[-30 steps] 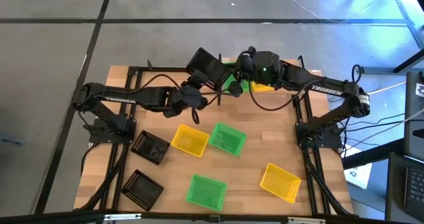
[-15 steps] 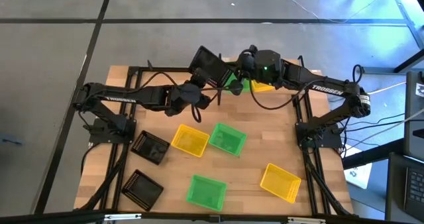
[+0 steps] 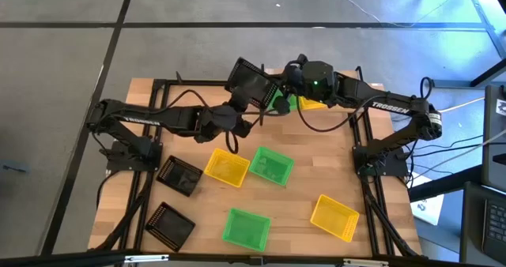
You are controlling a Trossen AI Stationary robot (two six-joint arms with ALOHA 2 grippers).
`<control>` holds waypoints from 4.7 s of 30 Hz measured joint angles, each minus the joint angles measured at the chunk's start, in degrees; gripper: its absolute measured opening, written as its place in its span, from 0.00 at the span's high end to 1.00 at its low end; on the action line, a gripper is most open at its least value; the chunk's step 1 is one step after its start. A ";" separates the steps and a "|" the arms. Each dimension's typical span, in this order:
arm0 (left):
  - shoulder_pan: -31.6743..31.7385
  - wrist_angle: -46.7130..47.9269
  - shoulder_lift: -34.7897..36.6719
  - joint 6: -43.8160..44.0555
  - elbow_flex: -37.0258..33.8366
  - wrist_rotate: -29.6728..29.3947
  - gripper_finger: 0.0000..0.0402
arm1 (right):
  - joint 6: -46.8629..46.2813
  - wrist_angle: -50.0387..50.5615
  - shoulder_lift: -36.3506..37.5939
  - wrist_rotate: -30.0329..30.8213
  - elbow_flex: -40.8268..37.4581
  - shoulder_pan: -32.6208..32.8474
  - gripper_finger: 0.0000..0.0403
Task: Stack baskets on shelf by color
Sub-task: Put the top black bin on the shelf, then stack the top green bin on the green bin on the shelf
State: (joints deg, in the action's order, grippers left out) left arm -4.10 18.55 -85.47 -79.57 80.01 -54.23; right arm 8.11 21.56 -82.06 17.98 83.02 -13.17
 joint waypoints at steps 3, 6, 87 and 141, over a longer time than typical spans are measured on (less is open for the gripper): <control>-0.65 -0.01 0.00 0.84 0.00 0.15 0.86 | 0.85 0.00 -0.02 0.04 0.00 0.00 0.99; -1.27 -0.01 0.00 3.92 0.00 0.19 0.86 | 1.44 -0.46 -0.02 1.86 -0.02 0.05 0.99; 13.40 2.87 6.66 62.47 4.15 38.95 0.86 | -53.77 50.01 39.45 10.88 -19.07 -20.95 1.00; 13.38 3.97 6.64 62.94 4.11 35.14 0.86 | -29.35 41.13 36.36 -4.57 -17.97 -46.05 0.79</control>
State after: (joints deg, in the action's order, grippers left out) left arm 9.28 22.53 -78.83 -16.63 84.12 -19.09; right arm -21.25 62.70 -45.70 13.42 65.05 -59.21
